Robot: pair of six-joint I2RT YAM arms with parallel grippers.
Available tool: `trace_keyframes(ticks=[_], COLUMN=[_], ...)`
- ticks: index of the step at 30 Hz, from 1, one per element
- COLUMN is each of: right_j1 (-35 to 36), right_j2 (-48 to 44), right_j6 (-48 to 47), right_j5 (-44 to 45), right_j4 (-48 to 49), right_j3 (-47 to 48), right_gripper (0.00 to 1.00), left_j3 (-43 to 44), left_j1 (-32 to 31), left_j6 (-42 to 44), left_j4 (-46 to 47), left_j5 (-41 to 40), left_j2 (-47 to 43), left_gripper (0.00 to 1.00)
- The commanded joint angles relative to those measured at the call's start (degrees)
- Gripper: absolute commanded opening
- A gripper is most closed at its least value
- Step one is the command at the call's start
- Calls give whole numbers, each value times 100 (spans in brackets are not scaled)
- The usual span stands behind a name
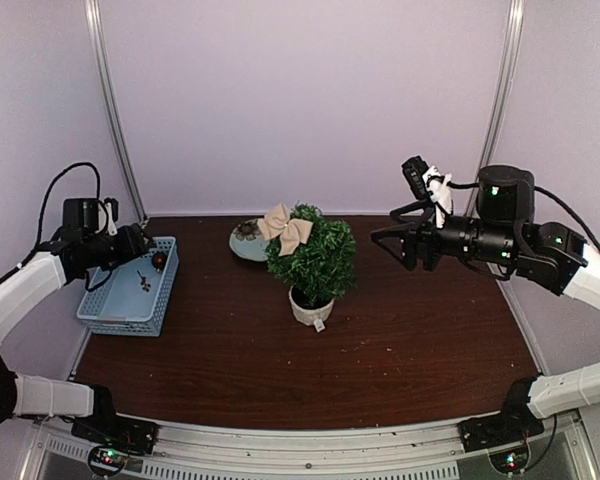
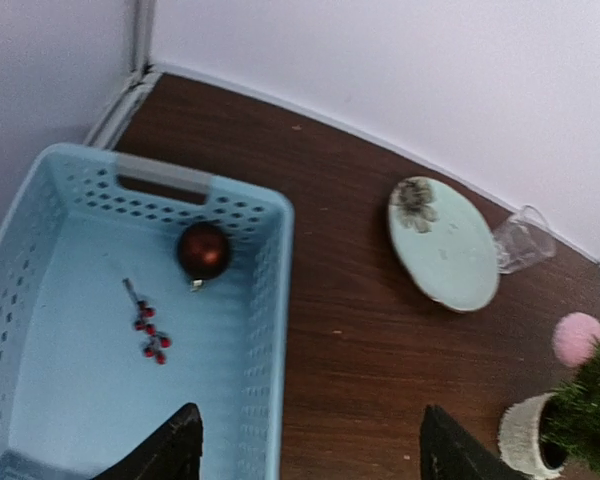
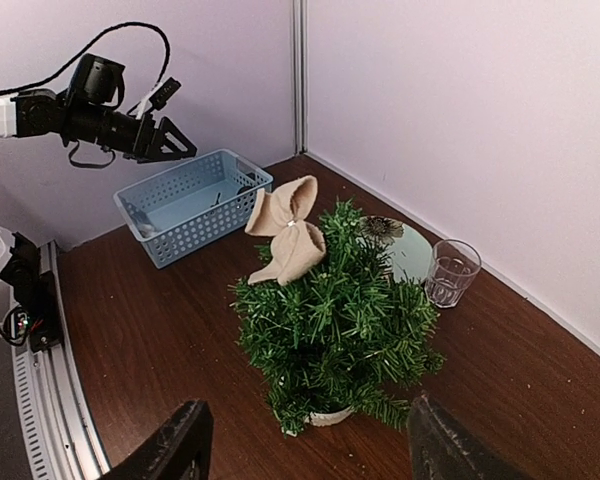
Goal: Decorate the small christmas tree
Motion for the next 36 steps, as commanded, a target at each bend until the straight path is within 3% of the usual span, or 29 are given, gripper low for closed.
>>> trace_keyframes(ticks=[1, 5, 18, 28, 36], right_j1=[-121, -197, -272, -282, -291], right_j2=[-82, 0, 271, 368, 454], right_j6=[121, 121, 393, 385, 376], right_j5=[-307, -418, -690, -682, -723], right_j4=[151, 190, 316, 291, 300], right_j3=[-108, -67, 19, 85, 120], right_gripper=[69, 69, 69, 69, 69], left_j3=[-37, 470, 1657, 2705, 3040], left_j1=[641, 709, 709, 647, 419], left_j6=[617, 967, 1295, 1482, 1697], left_j4=[-54, -280, 72, -203, -363], left_j5=[-374, -575, -724, -699, -892], left_j2=[480, 1445, 3594, 4533, 4982], left_gripper=[73, 66, 63, 62, 59])
